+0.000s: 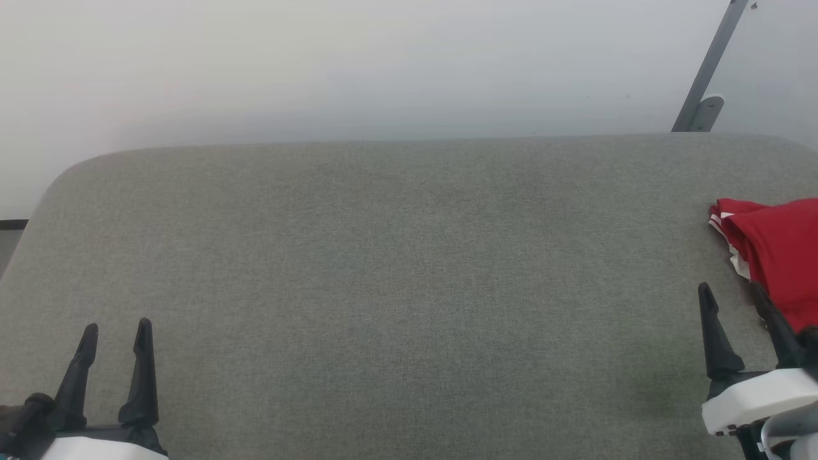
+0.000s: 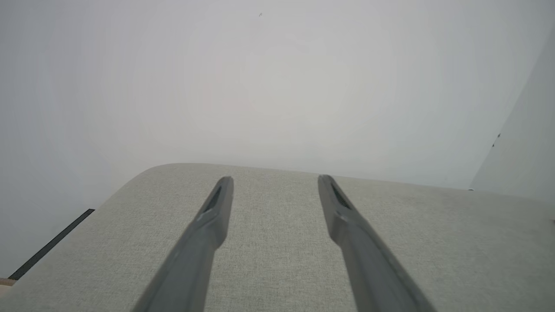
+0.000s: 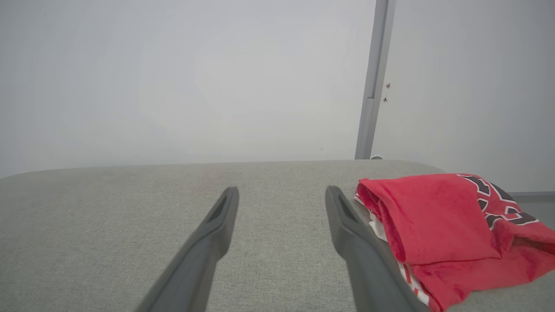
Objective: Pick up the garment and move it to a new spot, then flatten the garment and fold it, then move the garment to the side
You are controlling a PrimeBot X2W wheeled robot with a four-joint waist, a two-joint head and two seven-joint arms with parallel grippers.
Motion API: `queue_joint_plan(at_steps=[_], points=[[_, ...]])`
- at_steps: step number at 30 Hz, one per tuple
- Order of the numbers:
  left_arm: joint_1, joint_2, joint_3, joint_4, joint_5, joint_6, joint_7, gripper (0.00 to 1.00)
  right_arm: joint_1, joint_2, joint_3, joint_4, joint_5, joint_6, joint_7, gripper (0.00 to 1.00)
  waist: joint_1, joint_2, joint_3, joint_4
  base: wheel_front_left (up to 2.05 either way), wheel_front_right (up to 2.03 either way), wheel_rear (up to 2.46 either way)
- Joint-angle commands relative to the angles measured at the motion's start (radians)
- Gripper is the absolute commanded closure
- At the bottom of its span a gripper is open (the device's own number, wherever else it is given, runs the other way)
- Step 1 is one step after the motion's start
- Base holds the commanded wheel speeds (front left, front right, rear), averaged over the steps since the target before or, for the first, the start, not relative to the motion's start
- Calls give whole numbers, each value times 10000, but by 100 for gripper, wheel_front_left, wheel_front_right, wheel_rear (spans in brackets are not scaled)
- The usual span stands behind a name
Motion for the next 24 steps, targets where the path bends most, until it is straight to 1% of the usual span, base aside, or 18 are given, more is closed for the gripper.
queue_joint_plan(at_steps=[1,11,16,17,24], points=[[143,-35,13,-55,-54,-19,-37,0,66,45,-24,-85,-39,-15,-7,0,0,-1,-8,0,0,0,0],[190,-105,83,-152,93,-19,-37,0,176,152,-49,-221,-95,-15,100,0,0,-1,-72,-22,0,0,0],[203,-261,263,-297,279,-19,-37,0,176,151,-33,-240,-35,-15,98,0,0,-1,-74,-18,0,0,0],[135,-263,230,-247,186,0,2,100,81,129,-7,-165,-34,2,91,100,0,-1,-75,-18,0,0,0],[197,-721,59,363,76,2,52,100,470,475,87,389,78,2,154,100,0,-1,-76,-21,0,0,0]])
